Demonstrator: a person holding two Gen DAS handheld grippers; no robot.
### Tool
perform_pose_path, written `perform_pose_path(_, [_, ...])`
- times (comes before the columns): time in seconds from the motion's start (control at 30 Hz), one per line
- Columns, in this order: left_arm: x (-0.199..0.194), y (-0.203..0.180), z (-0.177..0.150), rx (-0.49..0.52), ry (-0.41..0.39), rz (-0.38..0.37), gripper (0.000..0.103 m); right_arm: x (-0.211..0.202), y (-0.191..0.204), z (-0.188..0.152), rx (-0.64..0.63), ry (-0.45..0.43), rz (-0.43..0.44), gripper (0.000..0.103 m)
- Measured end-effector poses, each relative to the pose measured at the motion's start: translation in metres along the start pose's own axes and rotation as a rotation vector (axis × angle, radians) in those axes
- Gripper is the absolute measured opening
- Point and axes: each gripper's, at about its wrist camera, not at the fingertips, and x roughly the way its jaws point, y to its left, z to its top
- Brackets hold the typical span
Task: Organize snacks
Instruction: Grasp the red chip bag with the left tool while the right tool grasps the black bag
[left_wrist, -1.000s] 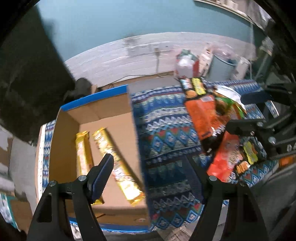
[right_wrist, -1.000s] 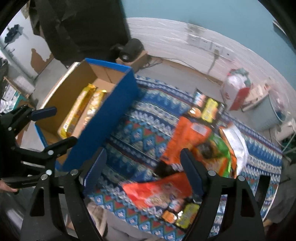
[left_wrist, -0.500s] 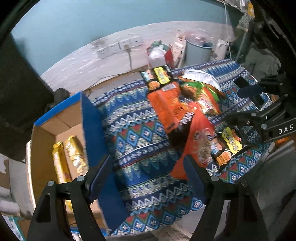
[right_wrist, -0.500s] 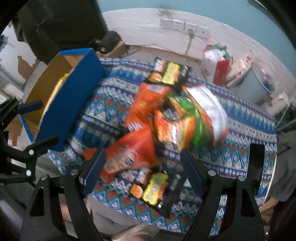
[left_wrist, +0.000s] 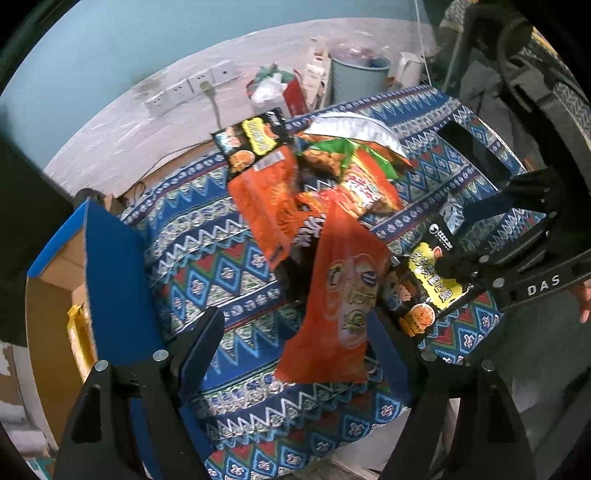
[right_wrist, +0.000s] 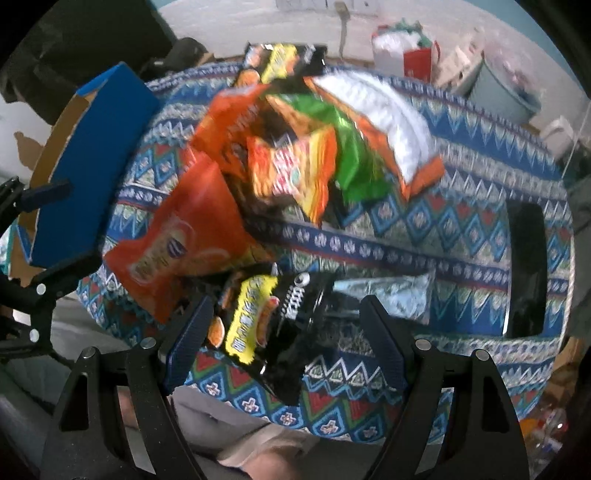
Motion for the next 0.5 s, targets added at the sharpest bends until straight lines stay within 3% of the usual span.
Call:
perform_pose_path(0.4, [0.034, -0.017, 0.001, 0.053, 0.061, -0.020, 0.080, 0.038, 0.003, -0.005, 0.008, 0.085, 0.062, 0.081])
perform_pose_path(0.5, [0.042, -0.016, 0.002, 0.054, 0.075, -0.023, 0.080, 0.048, 0.009, -0.005, -0.010, 0.099, 0.064, 0.076])
